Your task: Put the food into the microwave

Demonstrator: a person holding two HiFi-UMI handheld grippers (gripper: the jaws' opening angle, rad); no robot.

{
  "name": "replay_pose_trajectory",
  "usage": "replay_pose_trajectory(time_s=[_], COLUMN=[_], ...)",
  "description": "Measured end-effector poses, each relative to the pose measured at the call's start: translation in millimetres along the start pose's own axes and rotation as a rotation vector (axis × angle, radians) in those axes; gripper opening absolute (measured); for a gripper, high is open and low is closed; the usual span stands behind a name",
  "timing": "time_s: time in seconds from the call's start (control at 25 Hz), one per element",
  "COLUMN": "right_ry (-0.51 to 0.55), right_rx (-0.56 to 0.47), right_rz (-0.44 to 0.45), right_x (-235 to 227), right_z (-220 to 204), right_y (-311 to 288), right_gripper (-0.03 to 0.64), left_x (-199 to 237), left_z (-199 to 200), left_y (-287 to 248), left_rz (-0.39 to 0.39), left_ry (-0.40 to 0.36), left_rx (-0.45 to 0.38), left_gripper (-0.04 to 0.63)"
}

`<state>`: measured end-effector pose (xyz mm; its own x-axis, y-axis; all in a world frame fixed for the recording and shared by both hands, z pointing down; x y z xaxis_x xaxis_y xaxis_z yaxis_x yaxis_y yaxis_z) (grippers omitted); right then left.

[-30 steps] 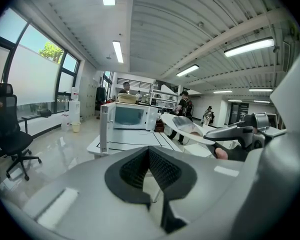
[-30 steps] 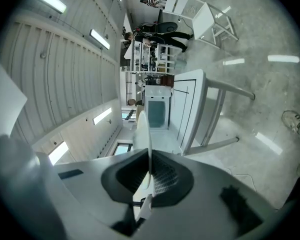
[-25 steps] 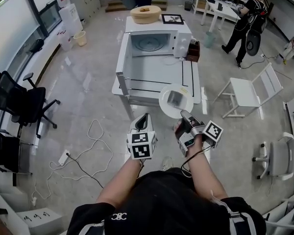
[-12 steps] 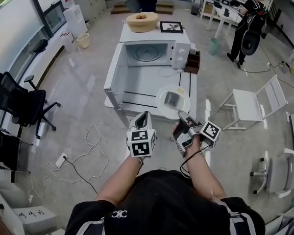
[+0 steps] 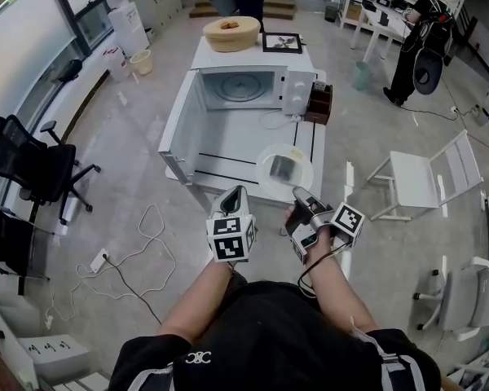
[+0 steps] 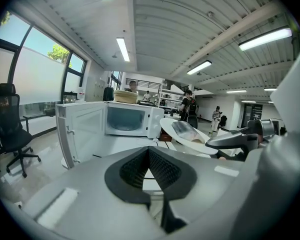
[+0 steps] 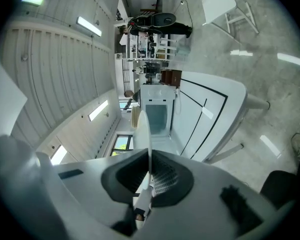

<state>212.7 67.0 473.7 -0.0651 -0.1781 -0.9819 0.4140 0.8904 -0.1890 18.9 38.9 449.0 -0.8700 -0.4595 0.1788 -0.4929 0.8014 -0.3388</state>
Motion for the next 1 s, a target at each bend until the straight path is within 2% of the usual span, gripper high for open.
replay_pose_trajectory(time_s=[0.48,1.0], right_ry=[0.007,0.018], right_rx=[0.028,0.002], right_rz=[0.008,0.015], right_x=[-3,14], right_z=[16,50], right_y=[-22,-75], right_gripper=[0.017,0.017], left_x=[6,26], left_z=[2,37], left_y=[-28,-82], left_rz=[-0.003,-0.034], left_ry=[0.009,0.031], left_rx=[0.0,-0.009], left_gripper=[0.009,0.009])
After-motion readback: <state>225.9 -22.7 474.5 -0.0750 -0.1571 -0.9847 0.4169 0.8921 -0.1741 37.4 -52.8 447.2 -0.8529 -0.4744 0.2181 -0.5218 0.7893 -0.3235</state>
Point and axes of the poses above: the fingertips, and each gripper's own axes: y backward along the fingers, x to its left, z out of its top, the point moved 5 cm from there along y, backward along the fingers, and after that the axes turned 5 degrees about -z, right-handed, at the moved point
